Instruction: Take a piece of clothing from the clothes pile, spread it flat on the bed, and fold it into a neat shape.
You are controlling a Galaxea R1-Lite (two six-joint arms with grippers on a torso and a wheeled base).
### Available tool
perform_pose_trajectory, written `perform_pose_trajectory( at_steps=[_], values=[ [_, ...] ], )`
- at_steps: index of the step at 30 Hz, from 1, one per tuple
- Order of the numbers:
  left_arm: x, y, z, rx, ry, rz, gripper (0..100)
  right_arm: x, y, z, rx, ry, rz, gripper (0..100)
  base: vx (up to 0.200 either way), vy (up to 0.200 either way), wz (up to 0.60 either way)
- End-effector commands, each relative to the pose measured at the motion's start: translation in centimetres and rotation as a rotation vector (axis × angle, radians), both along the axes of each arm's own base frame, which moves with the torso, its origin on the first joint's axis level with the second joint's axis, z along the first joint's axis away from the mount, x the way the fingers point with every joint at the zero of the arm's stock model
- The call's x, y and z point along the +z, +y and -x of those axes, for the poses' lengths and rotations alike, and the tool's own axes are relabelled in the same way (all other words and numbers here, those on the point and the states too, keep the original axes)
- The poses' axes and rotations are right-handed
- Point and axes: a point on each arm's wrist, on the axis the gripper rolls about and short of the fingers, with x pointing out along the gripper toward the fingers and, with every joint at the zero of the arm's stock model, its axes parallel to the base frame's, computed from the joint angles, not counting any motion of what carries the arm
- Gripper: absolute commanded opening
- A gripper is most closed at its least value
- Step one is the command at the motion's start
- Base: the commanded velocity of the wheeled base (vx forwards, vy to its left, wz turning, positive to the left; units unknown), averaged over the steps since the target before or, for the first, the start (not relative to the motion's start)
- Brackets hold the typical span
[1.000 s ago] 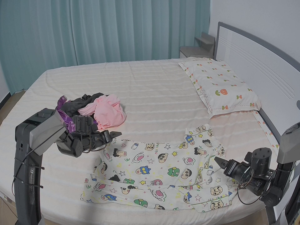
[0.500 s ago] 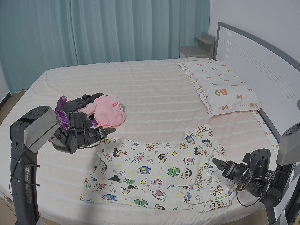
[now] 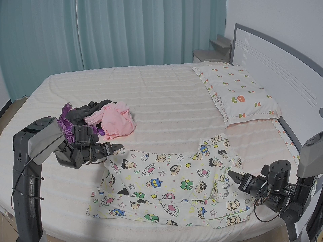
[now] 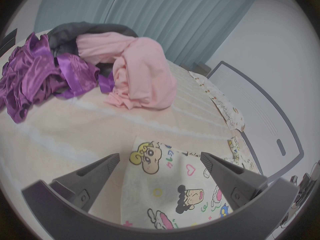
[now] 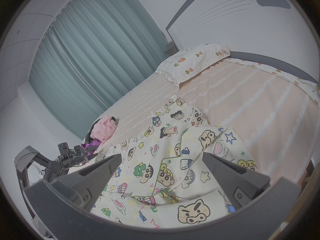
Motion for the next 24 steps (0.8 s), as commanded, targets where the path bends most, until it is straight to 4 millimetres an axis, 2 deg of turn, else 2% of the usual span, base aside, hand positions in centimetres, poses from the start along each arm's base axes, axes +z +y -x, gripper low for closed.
perform_pose_trajectory(
  at_steps=[1, 8, 9, 13, 16, 17, 19, 22, 23, 24],
  values=[
    [-1.7, -0.3, 0.1, -0.009, 0.035, 0.0, 100, 0.1, 0.1, -0.1, 0.002, -0.014, -0.006, 100, 0.0, 0.0, 0.0],
    [-2.3, -1.4, 0.0, -0.034, 0.043, 0.006, 100, 0.0, -0.1, -0.4, -0.006, -0.016, -0.01, 100, 0.0, 0.0, 0.0],
    [-2.3, -1.5, 0.0, -0.035, 0.043, 0.007, 0, 0.0, -0.2, -0.5, -0.009, -0.016, -0.009, 100, 0.0, 0.0, 0.0],
    [-2.2, -1.5, 0.0, -0.033, 0.039, 0.01, 0, 0.1, -0.6, -1.2, -0.01, -0.027, -0.019, 100, 0.0, 0.0, 0.0],
    [-1.4, -1.5, -0.4, 0.002, -0.025, 0.024, 0, -0.3, -1.4, -4.8, -0.011, -0.082, -0.046, 100, 0.0, 0.0, 0.0],
    [-1.4, -1.5, -0.4, 0.002, -0.025, 0.024, 0, -0.3, -1.4, -4.8, -0.011, -0.082, -0.046, 100, 0.0, 0.0, 0.0],
    [-0.8, -1.4, -0.6, 0.066, -0.05, 0.043, 0, -1.6, -1.6, -7.5, -0.028, -0.08, -0.009, 100, 0.0, 0.0, 0.0],
    [0.0, -1.0, -0.5, 0.095, -0.059, 0.042, 0, -2.4, -2.3, -10.6, -0.05, -0.066, 0.049, 100, 0.0, 0.0, 0.0],
    [0.0, -1.0, -0.5, 0.095, -0.059, 0.042, 0, -2.4, -2.3, -10.6, -0.05, -0.066, 0.049, 100, 0.0, 0.0, 0.0],
    [-0.2, -0.8, 0.3, 0.102, -0.039, 0.03, 0, -2.3, -2.6, -12.8, -0.062, -0.065, 0.059, 100, 0.0, 0.0, 0.0]
  ],
)
